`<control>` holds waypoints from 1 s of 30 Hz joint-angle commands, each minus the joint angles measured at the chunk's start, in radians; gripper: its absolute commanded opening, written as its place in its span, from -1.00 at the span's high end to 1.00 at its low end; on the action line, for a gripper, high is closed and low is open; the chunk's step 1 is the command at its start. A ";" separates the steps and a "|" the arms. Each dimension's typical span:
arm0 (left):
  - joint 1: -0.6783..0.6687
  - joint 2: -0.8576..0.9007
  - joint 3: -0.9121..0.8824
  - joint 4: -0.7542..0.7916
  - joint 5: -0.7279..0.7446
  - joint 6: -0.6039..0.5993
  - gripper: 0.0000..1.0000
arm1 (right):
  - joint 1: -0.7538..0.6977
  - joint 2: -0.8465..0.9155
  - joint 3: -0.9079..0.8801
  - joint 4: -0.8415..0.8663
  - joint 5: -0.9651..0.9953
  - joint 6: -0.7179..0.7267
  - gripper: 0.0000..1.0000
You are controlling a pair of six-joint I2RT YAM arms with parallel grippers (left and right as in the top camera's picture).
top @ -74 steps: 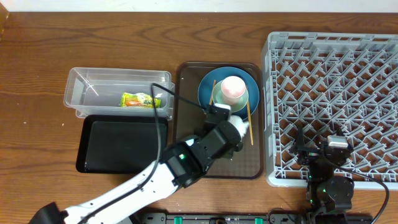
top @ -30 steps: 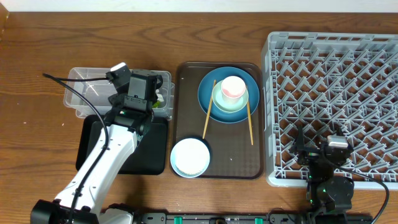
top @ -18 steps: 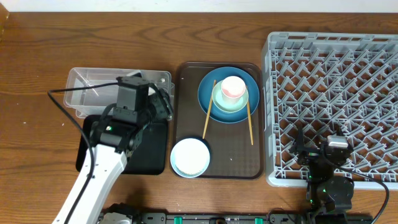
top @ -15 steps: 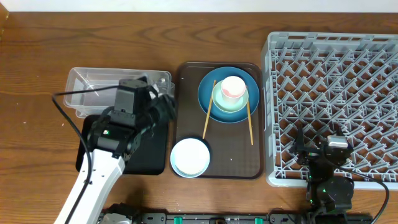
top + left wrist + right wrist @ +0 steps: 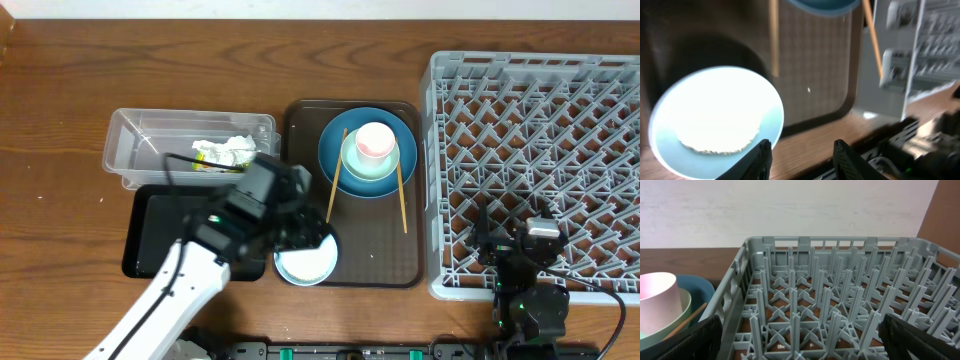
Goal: Sort waste into correct bins and load items into the dishwasher rack
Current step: 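Move the left gripper to the light-blue rice plate and grip its rim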
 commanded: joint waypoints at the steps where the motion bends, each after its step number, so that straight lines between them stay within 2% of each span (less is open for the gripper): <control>1: -0.092 0.030 -0.012 -0.002 -0.156 -0.065 0.15 | 0.011 0.000 -0.004 -0.002 0.000 0.010 -0.98; 5: -0.207 0.070 -0.012 0.012 -0.278 -0.136 0.15 | 0.011 0.000 -0.004 -0.001 0.000 0.010 -0.98; 14: -0.331 0.147 -0.012 0.042 -0.451 -0.146 0.17 | 0.011 0.000 -0.004 -0.002 0.000 0.010 -0.98; 30: -0.344 0.318 -0.012 0.076 -0.470 -0.163 0.16 | 0.011 0.000 -0.004 -0.001 0.000 0.010 -0.99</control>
